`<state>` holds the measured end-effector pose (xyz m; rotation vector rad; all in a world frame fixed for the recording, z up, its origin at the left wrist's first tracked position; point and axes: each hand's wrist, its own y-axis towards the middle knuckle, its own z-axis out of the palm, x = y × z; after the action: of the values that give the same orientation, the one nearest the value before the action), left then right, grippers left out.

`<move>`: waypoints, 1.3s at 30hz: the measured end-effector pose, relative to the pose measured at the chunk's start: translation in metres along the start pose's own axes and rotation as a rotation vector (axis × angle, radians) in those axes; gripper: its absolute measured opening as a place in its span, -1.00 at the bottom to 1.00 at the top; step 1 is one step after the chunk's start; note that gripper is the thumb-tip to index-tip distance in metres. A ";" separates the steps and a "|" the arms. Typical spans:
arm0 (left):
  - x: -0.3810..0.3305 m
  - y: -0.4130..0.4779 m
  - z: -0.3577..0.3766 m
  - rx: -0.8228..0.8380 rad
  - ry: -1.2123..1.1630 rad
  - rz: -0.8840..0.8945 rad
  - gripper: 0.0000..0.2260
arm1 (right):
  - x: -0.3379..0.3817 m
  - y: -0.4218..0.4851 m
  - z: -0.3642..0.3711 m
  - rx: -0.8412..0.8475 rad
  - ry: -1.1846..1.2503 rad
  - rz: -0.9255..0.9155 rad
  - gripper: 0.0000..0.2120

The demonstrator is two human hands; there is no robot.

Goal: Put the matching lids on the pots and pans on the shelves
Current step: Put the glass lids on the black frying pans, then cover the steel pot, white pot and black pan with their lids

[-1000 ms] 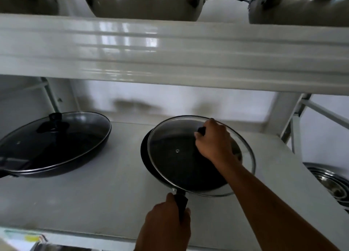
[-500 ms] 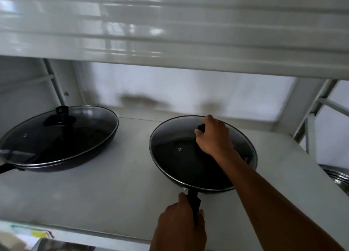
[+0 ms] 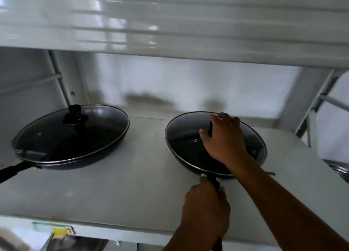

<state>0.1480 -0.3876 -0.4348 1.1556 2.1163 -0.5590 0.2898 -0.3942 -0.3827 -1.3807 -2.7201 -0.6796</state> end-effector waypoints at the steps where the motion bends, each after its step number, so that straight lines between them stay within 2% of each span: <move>1: 0.010 -0.001 -0.010 0.021 -0.052 0.037 -0.75 | 0.012 -0.008 -0.001 0.009 -0.014 -0.012 -0.43; 4: 0.038 -0.003 -0.049 -0.021 -0.105 0.120 -0.74 | 0.034 -0.022 -0.006 0.070 -0.036 -0.036 -0.43; 8: 0.099 0.006 -0.129 -0.186 0.211 0.235 -0.48 | 0.083 -0.051 -0.004 0.055 -0.029 -0.032 -0.42; 14: 0.148 0.014 -0.198 -0.311 0.416 0.407 -0.47 | 0.147 -0.079 0.017 -0.048 0.010 -0.051 -0.43; 19: 0.190 0.005 -0.192 -0.397 0.415 0.464 -0.46 | 0.165 -0.102 0.057 -0.125 0.084 -0.105 -0.33; 23: 0.212 -0.005 -0.171 -0.414 0.428 0.492 -0.48 | 0.165 -0.129 0.079 -0.187 0.143 -0.123 -0.32; 30: 0.245 -0.031 -0.143 -0.444 0.400 0.489 -0.47 | 0.167 -0.161 0.113 -0.179 0.166 -0.142 -0.36; 39: 0.284 -0.058 -0.146 -0.542 0.343 0.565 -0.50 | 0.192 -0.192 0.132 -0.187 0.185 -0.187 -0.41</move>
<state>-0.0635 -0.1622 -0.5341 1.4921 1.8884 0.4717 0.0480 -0.2950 -0.5336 -1.0371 -2.7157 -1.0409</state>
